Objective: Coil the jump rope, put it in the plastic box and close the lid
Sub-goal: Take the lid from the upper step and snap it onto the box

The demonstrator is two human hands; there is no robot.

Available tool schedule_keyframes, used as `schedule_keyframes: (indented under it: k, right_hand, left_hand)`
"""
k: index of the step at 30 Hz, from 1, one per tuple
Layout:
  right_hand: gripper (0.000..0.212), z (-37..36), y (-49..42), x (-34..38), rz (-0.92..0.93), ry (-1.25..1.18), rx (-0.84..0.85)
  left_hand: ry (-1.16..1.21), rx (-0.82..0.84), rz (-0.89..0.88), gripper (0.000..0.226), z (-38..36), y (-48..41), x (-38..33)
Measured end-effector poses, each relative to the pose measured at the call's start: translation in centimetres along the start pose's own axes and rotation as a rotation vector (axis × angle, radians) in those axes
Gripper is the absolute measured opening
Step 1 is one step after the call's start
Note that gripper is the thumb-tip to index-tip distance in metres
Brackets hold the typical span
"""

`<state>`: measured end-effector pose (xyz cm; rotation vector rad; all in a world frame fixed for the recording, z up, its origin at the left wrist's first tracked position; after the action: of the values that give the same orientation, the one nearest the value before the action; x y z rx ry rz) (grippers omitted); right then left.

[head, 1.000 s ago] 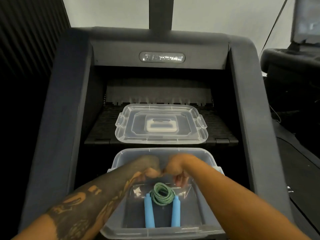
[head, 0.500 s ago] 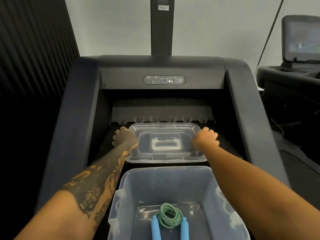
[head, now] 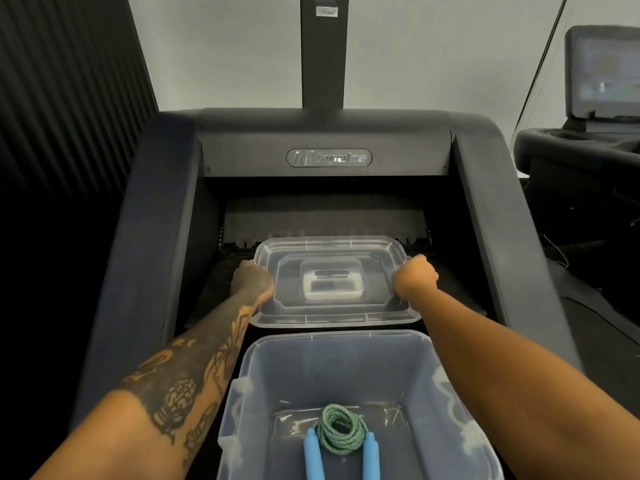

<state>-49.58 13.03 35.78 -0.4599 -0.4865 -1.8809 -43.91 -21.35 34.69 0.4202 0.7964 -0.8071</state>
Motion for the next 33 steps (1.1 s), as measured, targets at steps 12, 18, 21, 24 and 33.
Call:
schedule_keyframes:
  k: [12,18,21,24,33]
  right_hand:
    - [0.056,6.0,7.1,-2.4,-0.019,-1.033,0.045]
    - [0.021,10.0,12.3,-3.3,0.345,-1.343,0.236]
    - [0.022,8.9,12.9,-5.9,0.337,-1.402,0.415]
    - [0.024,7.3,13.5,-8.1,0.329,-1.297,0.548]
    - [0.040,2.9,14.9,-11.5,0.360,-0.738,0.492]
  left_hand:
    - [0.945,-0.002,-0.011,0.045,7.7,5.9,-2.2]
    - [1.205,0.349,-0.218,0.029,10.7,13.1,-3.1]
    - [1.178,0.541,-0.167,0.010,10.4,14.0,0.0]
    - [1.049,0.576,-0.061,0.045,9.5,14.5,3.3]
    - [0.694,0.545,-0.191,0.044,6.8,18.8,7.5]
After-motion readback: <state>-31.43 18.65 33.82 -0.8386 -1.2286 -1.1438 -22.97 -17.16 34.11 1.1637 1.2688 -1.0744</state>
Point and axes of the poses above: each hand's wrist, its own y-axis away from the middle knuckle, its own z-axis out of the back of the hand, x = y × z, the point moved 8 cm from there along -y, towards the middle knuckle, and after that the axes turned 5 degrees about y, right-handed, at the moved point
